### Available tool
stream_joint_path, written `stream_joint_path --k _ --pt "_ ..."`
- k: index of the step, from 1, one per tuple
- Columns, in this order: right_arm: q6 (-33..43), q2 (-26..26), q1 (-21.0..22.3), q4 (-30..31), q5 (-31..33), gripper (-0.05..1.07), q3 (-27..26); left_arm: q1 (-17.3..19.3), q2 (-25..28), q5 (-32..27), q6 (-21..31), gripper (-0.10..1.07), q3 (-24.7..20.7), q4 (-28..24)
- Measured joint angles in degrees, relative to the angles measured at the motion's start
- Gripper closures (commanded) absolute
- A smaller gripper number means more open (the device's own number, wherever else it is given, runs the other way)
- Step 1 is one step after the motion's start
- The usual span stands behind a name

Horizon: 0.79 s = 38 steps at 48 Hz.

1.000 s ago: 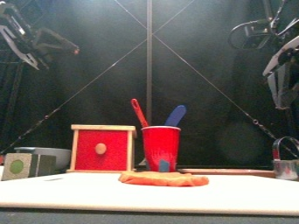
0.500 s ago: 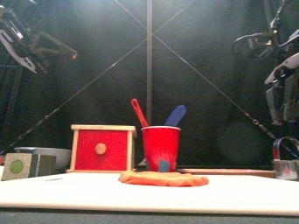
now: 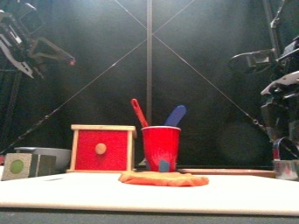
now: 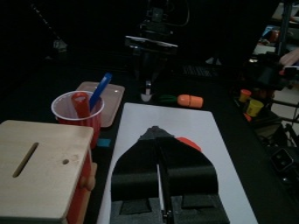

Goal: Cut dough with cookie cutter and remove excess

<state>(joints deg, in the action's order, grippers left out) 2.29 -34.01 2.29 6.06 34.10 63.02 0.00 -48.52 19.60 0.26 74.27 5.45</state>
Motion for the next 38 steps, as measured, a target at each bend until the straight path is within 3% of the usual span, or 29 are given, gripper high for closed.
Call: stream_joint_path --k 18,38 --pt "0.0 4.0 1.7 -1.6 -5.2 0.22 0.7 0.5 0.0 0.0 -0.1 0.97 0.3 0.2" --pt "-0.1 5.4 1.2 -3.9 -4.0 0.6 -1.9 0.7 0.0 0.0 -0.1 0.97 1.1 1.1"
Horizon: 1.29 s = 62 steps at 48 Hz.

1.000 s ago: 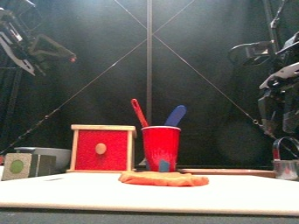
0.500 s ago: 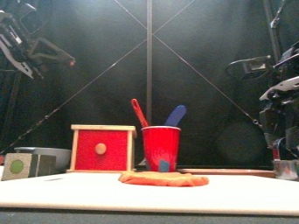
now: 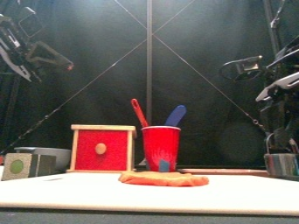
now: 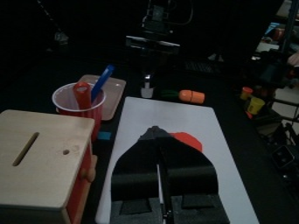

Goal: Cut dough with cookie cutter and remove excess

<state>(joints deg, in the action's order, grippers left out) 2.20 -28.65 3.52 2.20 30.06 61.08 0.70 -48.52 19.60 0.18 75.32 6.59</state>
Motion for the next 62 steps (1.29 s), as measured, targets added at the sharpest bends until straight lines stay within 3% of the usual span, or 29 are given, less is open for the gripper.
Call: stream_joint_path --k 12,21,32,48,62 --pt "0.2 0.2 -2.0 -3.4 1.7 0.61 -5.5 0.0 0.0 0.0 0.0 0.97 0.1 0.8" --pt "0.2 3.7 -4.3 -7.6 0.0 0.61 -10.1 0.5 0.0 0.0 0.0 0.97 0.8 2.4" --pt "0.2 12.6 -7.0 -7.4 -4.7 0.61 -16.4 0.8 0.0 0.0 0.0 0.97 0.8 3.9" --pt "0.3 26.7 -8.9 -6.6 -4.2 0.61 -29.1 0.9 0.0 0.0 0.0 0.97 0.8 4.1" --pt "0.3 33.7 -10.1 -2.3 -3.3 0.61 -36.2 1.0 0.0 0.0 0.0 0.97 1.7 5.3"
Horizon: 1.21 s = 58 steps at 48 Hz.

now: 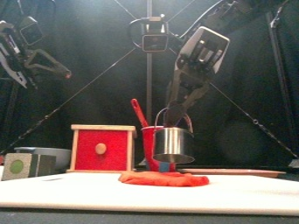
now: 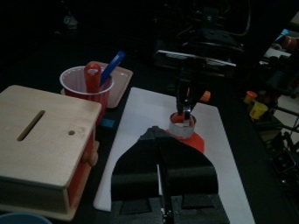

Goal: Cut dough with cookie cutter and remove excess

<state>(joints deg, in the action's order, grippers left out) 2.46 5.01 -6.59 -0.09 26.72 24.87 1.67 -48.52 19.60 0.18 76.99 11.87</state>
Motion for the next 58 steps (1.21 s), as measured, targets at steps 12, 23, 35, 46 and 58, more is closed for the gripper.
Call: stream_joint_path --k 12,23,35,46,58 --pt "0.0 3.2 -1.7 1.2 0.5 0.61 -2.7 0.0 0.1 -0.1 0.1 0.97 0.8 2.3" --pt "0.1 4.4 -1.8 3.3 2.5 0.59 -4.6 0.0 0.0 -0.2 0.0 0.97 0.9 2.6" --pt "0.1 5.5 -1.8 4.0 2.8 0.58 -6.1 -0.1 0.0 -0.4 0.0 0.97 1.3 2.6" --pt "0.1 5.7 -1.8 6.2 3.8 0.58 -6.2 -0.4 0.0 -0.4 0.0 0.97 1.4 2.9" --pt "0.1 5.8 -1.8 7.9 4.7 0.57 -6.2 -1.0 0.0 -0.4 0.0 0.97 1.7 3.7"
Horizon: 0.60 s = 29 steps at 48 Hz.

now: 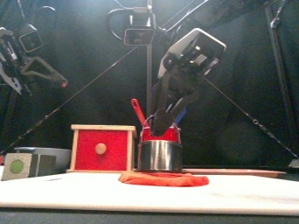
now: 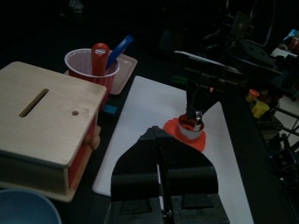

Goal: Cut dough with cookie cutter and remove excess

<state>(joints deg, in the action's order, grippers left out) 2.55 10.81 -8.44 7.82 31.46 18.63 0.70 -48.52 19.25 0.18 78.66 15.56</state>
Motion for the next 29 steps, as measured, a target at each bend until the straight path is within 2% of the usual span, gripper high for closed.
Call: stream_joint_path --k 5,18,29 --pt "0.0 0.3 0.0 -0.1 0.0 0.5 0.0 -0.1 0.0 0.0 0.1 0.97 0.1 0.1" --pt "0.1 0.9 -0.1 -1.2 -0.4 0.22 0.0 -0.3 0.0 0.0 -0.3 0.94 0.1 -0.8" --pt "0.2 -1.6 -0.4 -1.5 -2.3 0.18 0.7 -1.9 0.2 1.2 -0.3 0.7 -0.8 -4.9"
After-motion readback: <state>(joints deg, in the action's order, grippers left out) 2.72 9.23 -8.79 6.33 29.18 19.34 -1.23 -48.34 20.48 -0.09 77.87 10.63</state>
